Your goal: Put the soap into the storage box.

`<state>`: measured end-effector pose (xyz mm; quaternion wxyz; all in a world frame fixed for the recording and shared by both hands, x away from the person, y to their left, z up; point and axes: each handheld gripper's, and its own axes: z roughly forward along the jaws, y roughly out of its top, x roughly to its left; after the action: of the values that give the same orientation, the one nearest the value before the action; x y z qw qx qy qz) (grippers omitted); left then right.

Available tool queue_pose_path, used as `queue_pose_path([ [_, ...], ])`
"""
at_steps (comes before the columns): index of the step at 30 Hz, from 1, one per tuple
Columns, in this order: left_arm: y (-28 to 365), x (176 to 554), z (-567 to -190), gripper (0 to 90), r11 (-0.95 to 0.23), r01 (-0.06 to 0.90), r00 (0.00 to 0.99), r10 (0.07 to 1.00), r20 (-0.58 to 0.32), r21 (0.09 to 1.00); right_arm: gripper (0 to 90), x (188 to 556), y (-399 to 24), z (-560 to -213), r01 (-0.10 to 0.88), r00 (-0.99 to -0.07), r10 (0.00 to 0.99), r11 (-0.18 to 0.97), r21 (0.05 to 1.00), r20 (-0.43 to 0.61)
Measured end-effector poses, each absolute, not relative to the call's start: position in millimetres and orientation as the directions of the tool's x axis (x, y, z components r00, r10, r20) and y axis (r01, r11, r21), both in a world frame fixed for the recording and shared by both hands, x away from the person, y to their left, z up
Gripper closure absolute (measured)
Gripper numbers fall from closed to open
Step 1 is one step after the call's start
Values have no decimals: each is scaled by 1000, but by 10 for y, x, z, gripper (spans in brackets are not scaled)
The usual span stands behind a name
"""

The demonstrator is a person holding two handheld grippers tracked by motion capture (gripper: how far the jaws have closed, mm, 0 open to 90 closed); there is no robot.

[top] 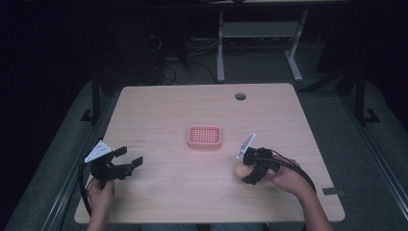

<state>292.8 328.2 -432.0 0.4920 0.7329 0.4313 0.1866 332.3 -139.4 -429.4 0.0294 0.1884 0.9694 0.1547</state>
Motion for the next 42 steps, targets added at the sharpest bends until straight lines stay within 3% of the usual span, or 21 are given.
queue_pose_path([
  [21, 3279, 2926, -4322, 143, -127, 455, 549, 820, -165, 881, 319, 3597, -1261, -4085, 338, -934, 356, 861, 380, 24],
  [42, 3275, 2930, -4326, 142, -129, 457, 550, 819, -166, 880, 319, 3783, -1098, -4018, 313, -944, 330, 871, 378, 21],
])
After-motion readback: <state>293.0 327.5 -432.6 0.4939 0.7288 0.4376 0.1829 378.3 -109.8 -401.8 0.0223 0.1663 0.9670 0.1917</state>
